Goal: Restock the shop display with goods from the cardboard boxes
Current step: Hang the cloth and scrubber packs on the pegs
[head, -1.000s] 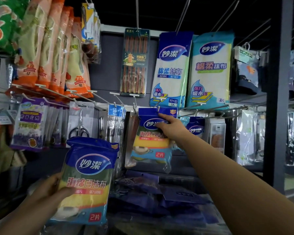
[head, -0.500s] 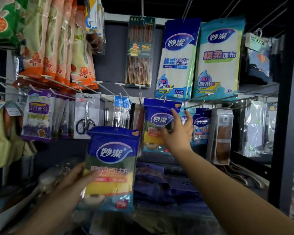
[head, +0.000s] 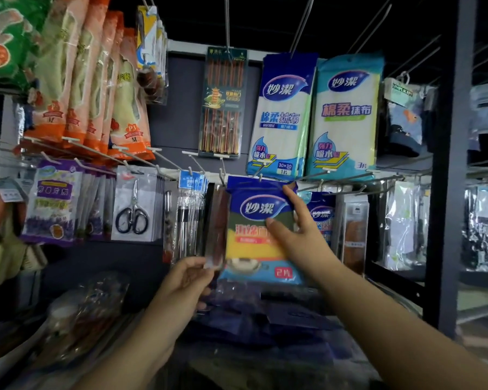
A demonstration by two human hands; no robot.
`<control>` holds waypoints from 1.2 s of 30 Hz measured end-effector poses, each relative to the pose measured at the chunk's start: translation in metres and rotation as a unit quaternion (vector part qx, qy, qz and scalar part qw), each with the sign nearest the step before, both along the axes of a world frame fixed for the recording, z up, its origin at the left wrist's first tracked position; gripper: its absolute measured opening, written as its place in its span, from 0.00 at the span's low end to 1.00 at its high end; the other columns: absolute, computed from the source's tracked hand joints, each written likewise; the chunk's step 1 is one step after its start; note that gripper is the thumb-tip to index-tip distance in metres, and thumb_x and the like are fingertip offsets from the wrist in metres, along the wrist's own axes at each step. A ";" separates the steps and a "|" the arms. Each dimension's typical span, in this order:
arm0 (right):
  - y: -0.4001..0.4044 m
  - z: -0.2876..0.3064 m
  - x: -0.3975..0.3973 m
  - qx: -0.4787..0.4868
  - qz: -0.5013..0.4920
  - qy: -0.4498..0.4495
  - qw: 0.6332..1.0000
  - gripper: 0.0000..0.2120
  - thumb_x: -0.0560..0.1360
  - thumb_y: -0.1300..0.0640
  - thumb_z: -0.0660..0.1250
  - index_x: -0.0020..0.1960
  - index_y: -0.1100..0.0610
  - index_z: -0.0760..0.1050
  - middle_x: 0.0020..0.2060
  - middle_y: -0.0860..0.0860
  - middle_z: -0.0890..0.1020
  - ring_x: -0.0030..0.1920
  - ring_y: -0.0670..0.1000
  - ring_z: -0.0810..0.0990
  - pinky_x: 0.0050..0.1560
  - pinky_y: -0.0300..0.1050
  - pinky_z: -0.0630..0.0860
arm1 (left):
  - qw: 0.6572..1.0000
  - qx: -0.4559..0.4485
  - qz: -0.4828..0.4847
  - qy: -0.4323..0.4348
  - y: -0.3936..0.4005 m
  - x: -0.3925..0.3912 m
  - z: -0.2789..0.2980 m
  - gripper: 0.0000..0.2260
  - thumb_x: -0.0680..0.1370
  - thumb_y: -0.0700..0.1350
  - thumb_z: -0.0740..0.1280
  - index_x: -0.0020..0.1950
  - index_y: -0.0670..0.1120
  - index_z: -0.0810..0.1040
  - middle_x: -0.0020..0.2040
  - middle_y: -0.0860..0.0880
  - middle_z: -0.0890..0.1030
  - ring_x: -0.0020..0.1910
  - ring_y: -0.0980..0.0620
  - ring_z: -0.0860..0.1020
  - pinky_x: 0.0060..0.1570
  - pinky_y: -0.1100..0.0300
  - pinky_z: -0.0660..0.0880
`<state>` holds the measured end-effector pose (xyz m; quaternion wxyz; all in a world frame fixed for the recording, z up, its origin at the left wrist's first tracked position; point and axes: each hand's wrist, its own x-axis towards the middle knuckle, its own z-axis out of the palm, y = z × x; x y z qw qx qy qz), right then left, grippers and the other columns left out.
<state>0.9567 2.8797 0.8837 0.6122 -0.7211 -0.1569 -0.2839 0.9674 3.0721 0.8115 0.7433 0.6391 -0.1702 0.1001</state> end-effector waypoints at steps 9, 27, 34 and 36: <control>0.004 0.029 0.022 0.008 -0.003 -0.032 0.999 0.27 0.78 0.59 0.67 0.68 0.35 0.63 0.53 0.41 0.78 0.50 0.53 0.84 0.50 0.55 0.82 | 0.999 0.033 0.014 0.033 0.033 0.006 -0.015 0.06 0.78 0.36 0.63 0.52 0.45 0.76 0.46 0.41 0.79 0.36 0.49 0.77 0.35 0.57 0.73; -0.002 0.013 0.039 0.029 -0.033 -0.005 0.999 0.28 0.78 0.58 0.66 0.69 0.34 0.61 0.51 0.41 0.76 0.53 0.54 0.82 0.51 0.57 0.81 | 0.998 0.029 0.030 0.040 0.052 -0.001 -0.021 0.06 0.78 0.34 0.62 0.50 0.44 0.76 0.44 0.41 0.80 0.35 0.46 0.76 0.34 0.56 0.72; -0.003 0.009 0.039 0.043 -0.035 0.010 0.998 0.27 0.78 0.58 0.67 0.68 0.34 0.63 0.54 0.43 0.77 0.51 0.55 0.83 0.50 0.58 0.82 | 0.998 0.036 0.040 0.043 0.054 -0.002 -0.023 0.07 0.78 0.33 0.62 0.49 0.44 0.76 0.43 0.42 0.80 0.34 0.47 0.76 0.31 0.58 0.71; -0.003 0.007 0.038 0.028 -0.041 0.019 0.999 0.27 0.78 0.58 0.67 0.68 0.35 0.62 0.51 0.42 0.76 0.50 0.55 0.83 0.49 0.57 0.82 | 0.997 0.042 0.042 0.048 0.054 -0.002 -0.023 0.07 0.78 0.33 0.62 0.49 0.44 0.77 0.43 0.42 0.80 0.34 0.47 0.77 0.31 0.58 0.71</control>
